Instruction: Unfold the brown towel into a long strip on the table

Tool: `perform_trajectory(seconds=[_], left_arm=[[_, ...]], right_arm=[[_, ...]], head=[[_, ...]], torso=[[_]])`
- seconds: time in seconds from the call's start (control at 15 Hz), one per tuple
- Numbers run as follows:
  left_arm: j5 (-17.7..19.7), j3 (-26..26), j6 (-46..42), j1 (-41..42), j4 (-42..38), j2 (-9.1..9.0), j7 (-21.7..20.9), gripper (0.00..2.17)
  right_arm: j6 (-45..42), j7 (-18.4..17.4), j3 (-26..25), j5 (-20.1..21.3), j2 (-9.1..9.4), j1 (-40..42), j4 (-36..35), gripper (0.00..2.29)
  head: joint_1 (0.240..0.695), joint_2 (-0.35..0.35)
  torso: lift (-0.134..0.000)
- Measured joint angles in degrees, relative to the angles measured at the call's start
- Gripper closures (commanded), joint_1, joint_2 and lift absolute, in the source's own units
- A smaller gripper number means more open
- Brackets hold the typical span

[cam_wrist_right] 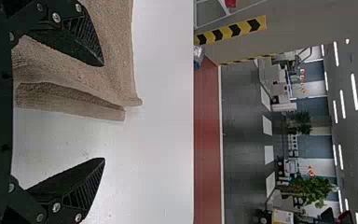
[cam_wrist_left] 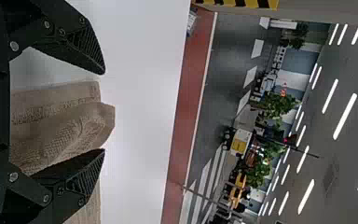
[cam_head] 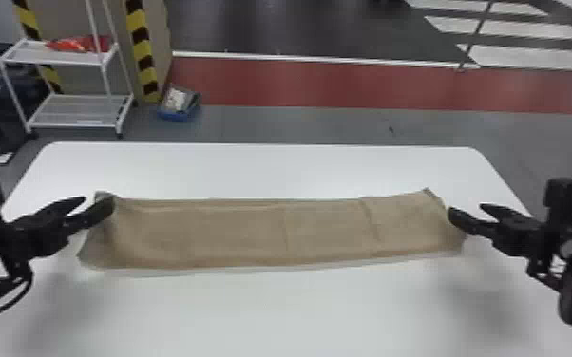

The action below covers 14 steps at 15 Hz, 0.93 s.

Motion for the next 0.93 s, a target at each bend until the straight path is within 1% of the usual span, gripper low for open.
perform_trajectory(seconds=[0.13,0.27,0.33,0.4,0.53,0.6,0.67,0.93], left_arm=[[0.3,0.1,0.3,-0.2,0.1,0.01,-0.2,0.35],[0.6,0.2,0.3,-0.3,0.3,-0.13,-0.2,0.56],[0.6,0.1,0.3,-0.5,0.4,-0.2,-0.2,0.58],[0.6,0.1,0.3,-0.8,0.7,-0.22,-0.3,0.77],[0.7,0.0,0.3,-1.1,1.0,-0.24,-0.7,1.36],[1.1,0.1,0.6,-1.1,1.0,-0.24,-0.8,1.61],[1.8,0.3,1.1,-1.0,0.9,-0.23,-0.9,1.72],[3.2,1.5,3.4,0.2,-0.5,-0.06,-2.3,1.72]], right_arm=[[0.2,0.0,0.0,0.0,0.02,0.0,-0.2,0.18],[0.4,0.0,-0.2,0.0,-0.02,0.0,-0.3,0.18],[0.4,0.0,-0.2,0.0,-0.11,0.0,-0.3,0.18],[0.5,0.1,-0.3,0.0,-0.2,0.1,-0.4,0.18],[0.6,0.0,-0.4,0.0,-0.26,0.1,-0.4,0.18],[0.6,0.0,-0.4,-0.1,-0.31,0.1,-0.4,0.18],[0.6,0.0,-0.4,-0.1,-0.33,0.1,-0.4,0.18],[0.6,0.0,-0.3,0.0,-0.16,-0.1,-0.4,0.18]], head=[[0.695,-0.113],[0.695,-0.114],[0.695,-0.115],[0.695,-0.118],[0.695,-0.121],[0.695,-0.122],[0.695,-0.123],[0.695,-0.121]], torso=[[-0.117],[-0.117],[-0.117],[-0.117],[-0.117],[-0.117],[-0.117],[-0.117]])
